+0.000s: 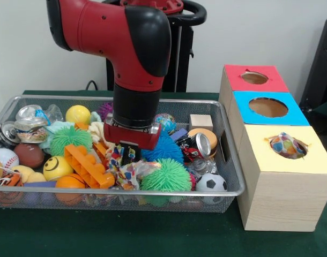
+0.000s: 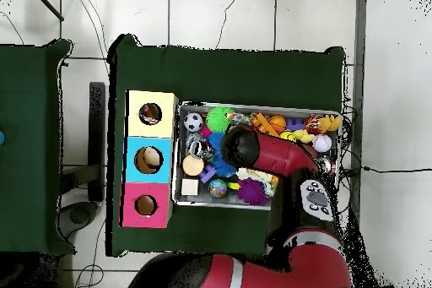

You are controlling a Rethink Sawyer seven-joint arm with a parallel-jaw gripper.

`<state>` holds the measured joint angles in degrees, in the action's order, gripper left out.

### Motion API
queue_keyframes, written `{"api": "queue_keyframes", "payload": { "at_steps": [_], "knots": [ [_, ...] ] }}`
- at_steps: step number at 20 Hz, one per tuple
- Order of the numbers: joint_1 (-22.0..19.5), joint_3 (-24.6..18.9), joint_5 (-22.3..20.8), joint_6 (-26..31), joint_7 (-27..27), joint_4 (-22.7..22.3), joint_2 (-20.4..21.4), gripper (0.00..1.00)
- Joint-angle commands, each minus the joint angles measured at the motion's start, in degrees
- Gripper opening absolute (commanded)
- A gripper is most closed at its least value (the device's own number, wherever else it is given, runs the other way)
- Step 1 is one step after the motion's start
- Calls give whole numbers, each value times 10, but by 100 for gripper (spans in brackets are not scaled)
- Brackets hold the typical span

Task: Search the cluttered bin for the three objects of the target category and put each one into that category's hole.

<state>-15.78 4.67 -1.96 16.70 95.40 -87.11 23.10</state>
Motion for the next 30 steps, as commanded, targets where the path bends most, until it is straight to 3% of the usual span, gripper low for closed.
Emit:
{"api": "queue_keyframes", "payload": {
  "at_steps": [1,6,15,16,19,22,29,30],
  "knots": [
    [31,-10,9,77,78,-10,38,0],
    [53,2,12,148,66,21,61,0],
    [93,27,4,225,74,45,100,0],
    [93,19,9,256,64,40,118,0],
    [82,-17,12,189,59,55,70,0],
    [106,2,12,267,67,82,98,0],
    [137,20,34,340,114,85,123,0],
    [147,21,43,375,126,86,145,0]
  ]
}}
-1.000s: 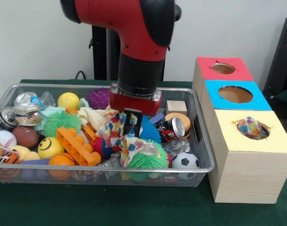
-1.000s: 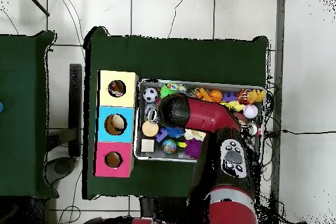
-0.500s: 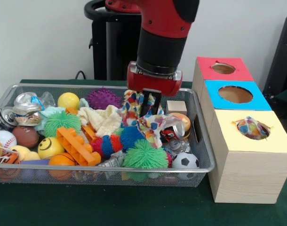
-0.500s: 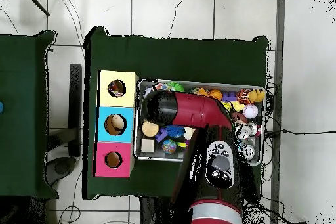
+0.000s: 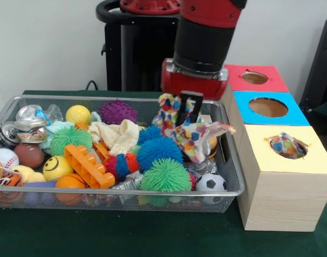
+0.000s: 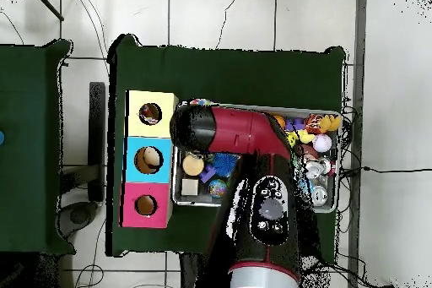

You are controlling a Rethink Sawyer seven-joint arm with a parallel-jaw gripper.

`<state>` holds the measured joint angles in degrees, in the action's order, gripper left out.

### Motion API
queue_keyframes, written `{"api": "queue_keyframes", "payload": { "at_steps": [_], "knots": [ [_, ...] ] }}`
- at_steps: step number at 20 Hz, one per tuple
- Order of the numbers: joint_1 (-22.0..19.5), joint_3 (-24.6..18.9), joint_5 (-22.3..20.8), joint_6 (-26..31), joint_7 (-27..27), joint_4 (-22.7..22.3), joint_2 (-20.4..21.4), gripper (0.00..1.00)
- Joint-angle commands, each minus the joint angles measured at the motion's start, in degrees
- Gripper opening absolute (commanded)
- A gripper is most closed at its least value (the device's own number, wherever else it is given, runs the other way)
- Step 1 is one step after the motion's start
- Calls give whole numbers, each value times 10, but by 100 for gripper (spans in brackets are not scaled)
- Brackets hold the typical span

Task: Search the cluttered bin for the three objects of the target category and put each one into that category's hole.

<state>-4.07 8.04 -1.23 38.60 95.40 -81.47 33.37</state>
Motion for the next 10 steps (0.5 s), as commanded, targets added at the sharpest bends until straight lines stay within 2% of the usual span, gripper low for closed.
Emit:
{"api": "queue_keyframes", "payload": {
  "at_steps": [1,3,4,7,9,10],
  "knots": [
    [33,-12,39,163,129,30,46,0],
    [37,-10,47,176,136,31,54,0],
    [58,-7,63,211,168,40,78,0],
    [96,5,86,241,221,51,104,0],
    [139,51,64,266,262,84,115,0],
    [143,53,73,294,273,92,118,0]
  ]
}}
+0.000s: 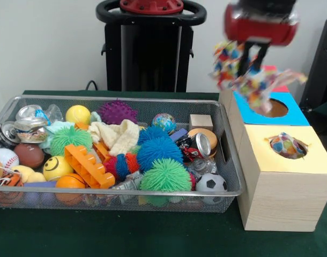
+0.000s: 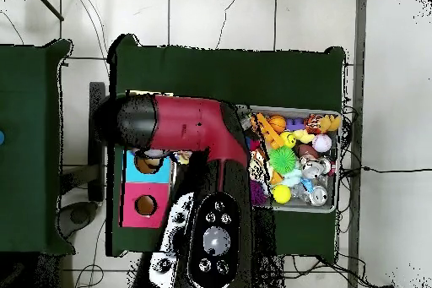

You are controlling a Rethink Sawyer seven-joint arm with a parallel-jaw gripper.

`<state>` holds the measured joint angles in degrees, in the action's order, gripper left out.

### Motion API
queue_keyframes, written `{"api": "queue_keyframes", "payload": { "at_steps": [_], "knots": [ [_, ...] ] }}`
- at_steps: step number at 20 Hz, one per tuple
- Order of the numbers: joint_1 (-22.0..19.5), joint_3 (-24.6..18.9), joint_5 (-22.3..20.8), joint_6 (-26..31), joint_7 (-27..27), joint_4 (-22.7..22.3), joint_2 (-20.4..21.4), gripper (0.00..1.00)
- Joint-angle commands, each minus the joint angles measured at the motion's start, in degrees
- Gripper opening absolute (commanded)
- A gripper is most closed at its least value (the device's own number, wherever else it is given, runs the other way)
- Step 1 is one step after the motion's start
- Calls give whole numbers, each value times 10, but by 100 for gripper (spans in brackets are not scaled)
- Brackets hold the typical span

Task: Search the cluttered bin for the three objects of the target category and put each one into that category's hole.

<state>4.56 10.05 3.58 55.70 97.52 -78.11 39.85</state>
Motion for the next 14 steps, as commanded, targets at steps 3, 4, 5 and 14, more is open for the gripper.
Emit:
{"api": "queue_keyframes", "payload": {
  "at_steps": [3,4,5,14],
  "knots": [
    [70,38,36,188,269,98,55,0],
    [71,39,37,194,268,107,53,0],
    [68,38,37,194,262,115,49,0],
    [7,-4,35,80,173,73,0,0]
  ]
}}
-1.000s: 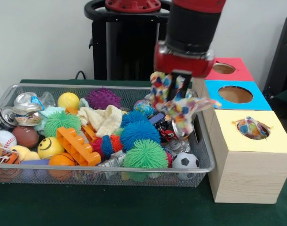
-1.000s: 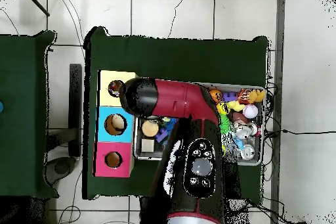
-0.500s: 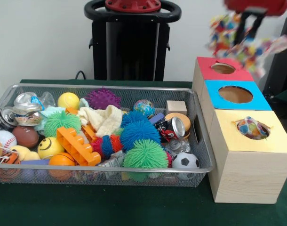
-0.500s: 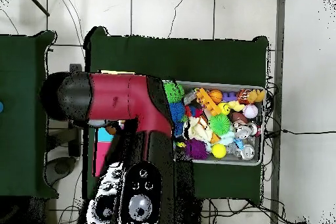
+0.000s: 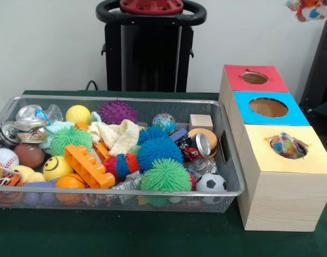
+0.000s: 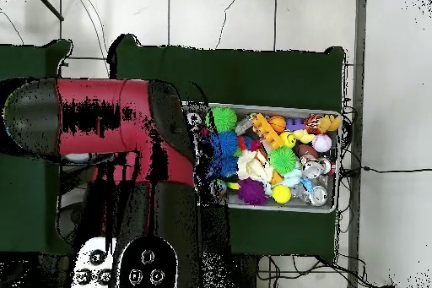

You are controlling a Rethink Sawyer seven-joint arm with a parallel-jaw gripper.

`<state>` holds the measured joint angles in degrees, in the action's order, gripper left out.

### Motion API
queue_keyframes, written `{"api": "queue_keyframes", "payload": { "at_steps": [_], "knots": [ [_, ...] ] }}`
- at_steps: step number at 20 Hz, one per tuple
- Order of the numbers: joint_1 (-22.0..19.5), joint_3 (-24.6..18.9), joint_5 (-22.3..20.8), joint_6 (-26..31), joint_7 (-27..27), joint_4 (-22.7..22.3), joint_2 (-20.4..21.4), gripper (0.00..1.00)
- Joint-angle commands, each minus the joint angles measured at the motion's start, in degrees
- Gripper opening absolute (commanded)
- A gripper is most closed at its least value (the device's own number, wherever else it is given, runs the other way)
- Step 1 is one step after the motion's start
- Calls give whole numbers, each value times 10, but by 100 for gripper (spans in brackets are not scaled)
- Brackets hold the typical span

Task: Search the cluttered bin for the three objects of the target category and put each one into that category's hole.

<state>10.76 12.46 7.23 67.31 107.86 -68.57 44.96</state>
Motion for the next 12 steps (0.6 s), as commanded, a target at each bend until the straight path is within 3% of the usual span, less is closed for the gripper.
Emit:
{"api": "queue_keyframes", "payload": {
  "at_steps": [1,5,12],
  "knots": [
    [-62,-34,-1,-42,59,-22,-56,0],
    [-78,-48,-7,-33,40,8,-73,0],
    [-82,-37,-30,-2,44,52,-91,0]
  ]
}}
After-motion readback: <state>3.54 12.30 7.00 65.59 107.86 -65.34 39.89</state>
